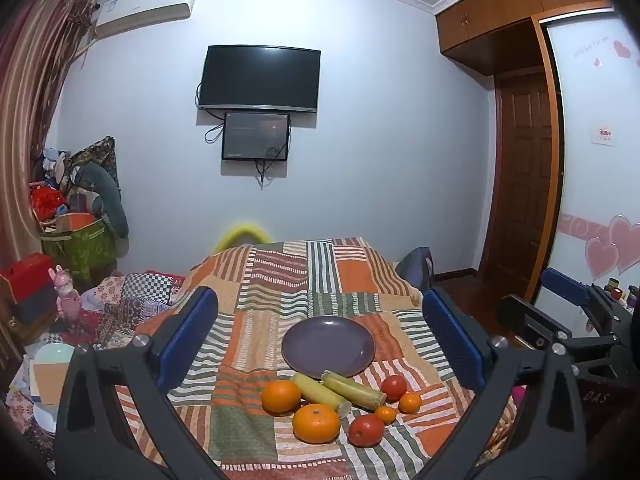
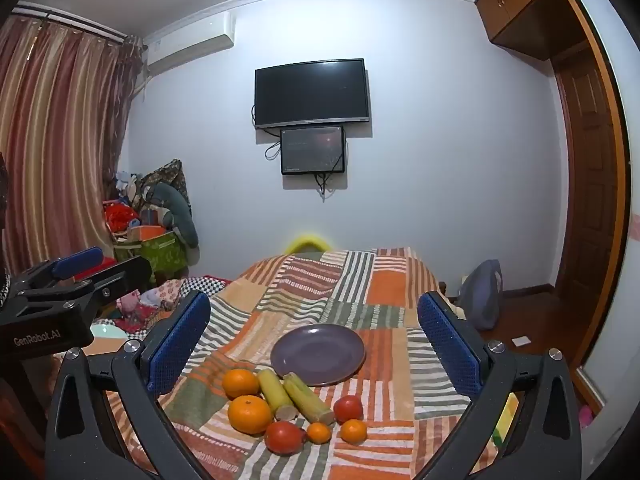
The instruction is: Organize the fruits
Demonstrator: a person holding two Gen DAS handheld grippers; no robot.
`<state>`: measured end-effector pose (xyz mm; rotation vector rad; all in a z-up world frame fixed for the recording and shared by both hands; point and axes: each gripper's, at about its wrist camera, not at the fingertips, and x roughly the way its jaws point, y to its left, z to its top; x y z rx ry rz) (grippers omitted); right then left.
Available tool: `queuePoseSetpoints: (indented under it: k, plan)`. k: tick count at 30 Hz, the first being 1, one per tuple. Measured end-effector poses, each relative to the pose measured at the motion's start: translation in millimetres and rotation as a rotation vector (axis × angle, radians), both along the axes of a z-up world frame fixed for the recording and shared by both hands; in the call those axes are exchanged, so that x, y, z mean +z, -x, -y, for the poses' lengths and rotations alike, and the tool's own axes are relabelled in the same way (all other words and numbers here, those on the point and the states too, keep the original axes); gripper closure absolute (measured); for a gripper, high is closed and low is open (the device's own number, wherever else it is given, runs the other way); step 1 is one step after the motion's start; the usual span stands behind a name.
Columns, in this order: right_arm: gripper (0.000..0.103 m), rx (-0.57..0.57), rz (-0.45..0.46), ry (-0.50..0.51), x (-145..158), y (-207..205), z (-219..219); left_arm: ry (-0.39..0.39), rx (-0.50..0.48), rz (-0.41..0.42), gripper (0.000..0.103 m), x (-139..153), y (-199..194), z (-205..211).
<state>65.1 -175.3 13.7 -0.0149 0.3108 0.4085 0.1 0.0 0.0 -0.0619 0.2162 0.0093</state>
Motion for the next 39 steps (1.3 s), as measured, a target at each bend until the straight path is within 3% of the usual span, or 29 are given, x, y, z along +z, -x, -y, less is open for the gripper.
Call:
queuePoseSetpoints:
  k: [39]
  plan:
    - [0.000, -0.001, -0.016, -0.021, 3.6, 1.4, 2.7, 0.004, -0.023, -0.015, 0.000, -5.3, -3.3, 0.3]
